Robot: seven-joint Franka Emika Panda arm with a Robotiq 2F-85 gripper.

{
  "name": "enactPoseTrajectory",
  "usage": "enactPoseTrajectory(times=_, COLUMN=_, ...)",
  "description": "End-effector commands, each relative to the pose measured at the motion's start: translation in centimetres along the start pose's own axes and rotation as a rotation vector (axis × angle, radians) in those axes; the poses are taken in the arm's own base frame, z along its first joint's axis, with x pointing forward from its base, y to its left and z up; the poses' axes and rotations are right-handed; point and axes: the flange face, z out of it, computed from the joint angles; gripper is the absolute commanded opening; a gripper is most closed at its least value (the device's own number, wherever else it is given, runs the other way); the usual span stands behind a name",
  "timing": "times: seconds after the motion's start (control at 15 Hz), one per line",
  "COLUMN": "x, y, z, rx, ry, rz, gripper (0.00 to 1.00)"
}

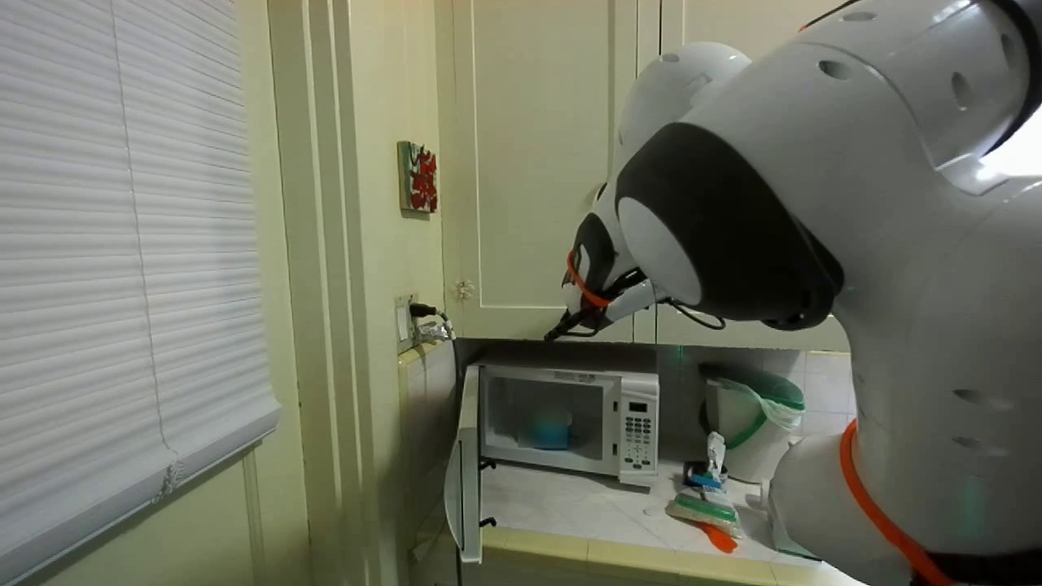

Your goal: Close the cabinet door.

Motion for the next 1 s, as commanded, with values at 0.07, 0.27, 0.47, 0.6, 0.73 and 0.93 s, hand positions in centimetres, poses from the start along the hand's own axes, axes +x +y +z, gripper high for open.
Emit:
enactPoseTrajectory(times=0.07, x=-1.7, y=-0.3, z=-2.1, rx=0.066, ry=-0.064, rz=0.024, gripper=0.26)
enactPoseTrajectory(times=0.27, x=-3.1, y=-0.7, z=-3.7, rx=0.094, ry=-0.181, rz=0.014, gripper=0.4)
enactPoseTrajectory(times=0.47, x=-3.8, y=-0.5, z=-5.7, rx=0.041, ry=-0.274, rz=-0.016, gripper=0.62)
enactPoseTrajectory(times=0.6, x=-4.3, y=-0.5, z=-6.6, rx=0.039, ry=-0.357, rz=-0.04, gripper=0.78)
enactPoseTrajectory(times=0.73, x=-4.4, y=-0.3, z=-7.8, rx=0.008, ry=-0.419, rz=-0.063, gripper=0.93)
enactPoseTrajectory(times=0.93, x=-4.6, y=-0.1, z=-9.8, rx=-0.004, ry=-0.5, rz=-0.123, gripper=1.0)
